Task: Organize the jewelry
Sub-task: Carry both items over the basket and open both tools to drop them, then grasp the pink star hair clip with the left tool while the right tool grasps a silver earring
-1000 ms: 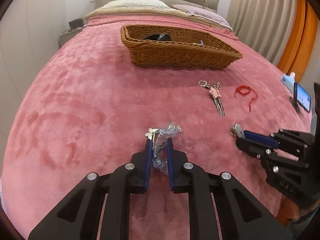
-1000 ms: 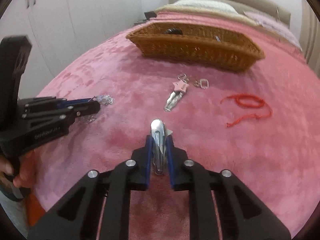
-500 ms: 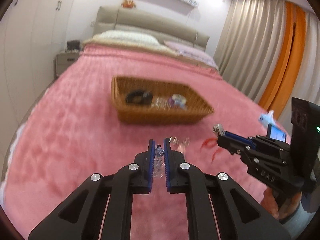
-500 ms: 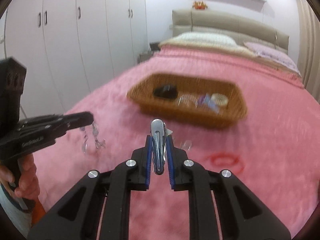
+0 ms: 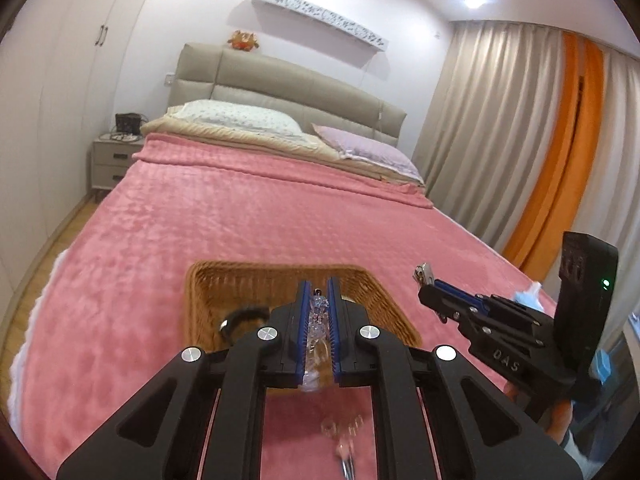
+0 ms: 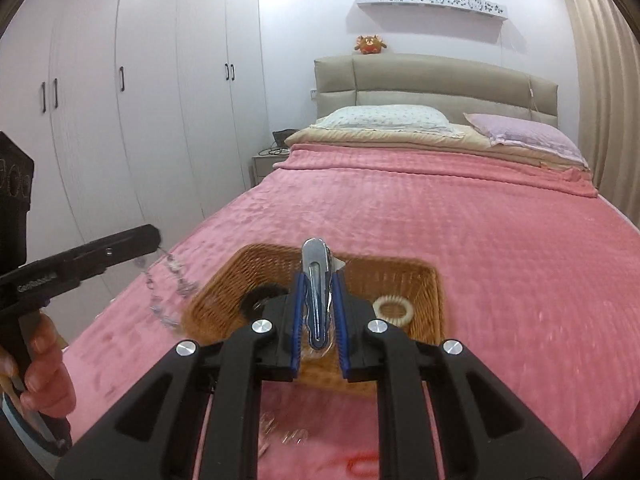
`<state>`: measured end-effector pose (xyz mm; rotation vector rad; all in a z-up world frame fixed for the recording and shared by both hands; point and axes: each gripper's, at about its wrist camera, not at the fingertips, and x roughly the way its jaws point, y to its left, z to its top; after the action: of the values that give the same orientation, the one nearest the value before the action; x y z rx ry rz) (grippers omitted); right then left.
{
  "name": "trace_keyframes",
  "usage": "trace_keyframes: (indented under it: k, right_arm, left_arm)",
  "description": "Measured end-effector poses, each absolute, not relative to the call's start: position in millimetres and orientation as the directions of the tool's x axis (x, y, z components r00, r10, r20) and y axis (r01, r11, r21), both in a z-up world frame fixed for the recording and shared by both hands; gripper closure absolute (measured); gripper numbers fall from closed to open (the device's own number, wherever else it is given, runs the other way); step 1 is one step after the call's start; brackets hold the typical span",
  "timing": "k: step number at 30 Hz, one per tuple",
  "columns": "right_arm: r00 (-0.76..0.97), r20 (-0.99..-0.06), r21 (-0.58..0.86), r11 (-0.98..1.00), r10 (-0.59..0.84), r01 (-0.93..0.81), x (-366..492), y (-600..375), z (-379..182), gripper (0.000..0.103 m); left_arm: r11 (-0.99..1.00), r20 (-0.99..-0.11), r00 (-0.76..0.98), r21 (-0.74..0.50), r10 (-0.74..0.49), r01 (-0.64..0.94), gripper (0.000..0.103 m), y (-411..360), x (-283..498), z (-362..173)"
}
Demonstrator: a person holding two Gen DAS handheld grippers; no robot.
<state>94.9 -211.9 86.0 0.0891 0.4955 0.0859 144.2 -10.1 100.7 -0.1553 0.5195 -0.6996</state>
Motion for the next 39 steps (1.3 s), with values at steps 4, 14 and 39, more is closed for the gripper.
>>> trace_keyframes:
  k: [4,14,39]
  right_arm:
    - [0.841,-0.524,0.157,0.986,0.134,-0.058,140.1,-229.6,62.5,0.091]
    - [0.692,-0.695,0.249,0.968,0.194,-0.021,184.9,-248.3,-11.7,0.091]
    - [0.754,-0.620,0.239,0.968,0.217,-0.082,61.4,-231.5,32.9,0.076]
  left_arm:
    - [0.751,-0.424,0.621,-0.338,-0.659,0.566,0.096,-40.6,182.6,76.5]
    - [0.774,-0.574,0.534,-0.341,-0.621,0.533,0.096,-75.0,222.2,8.5]
    - [0.764,-0.575,0.534,-0.286,-0.620,0.579,0.049,-22.2,74.7,16.7]
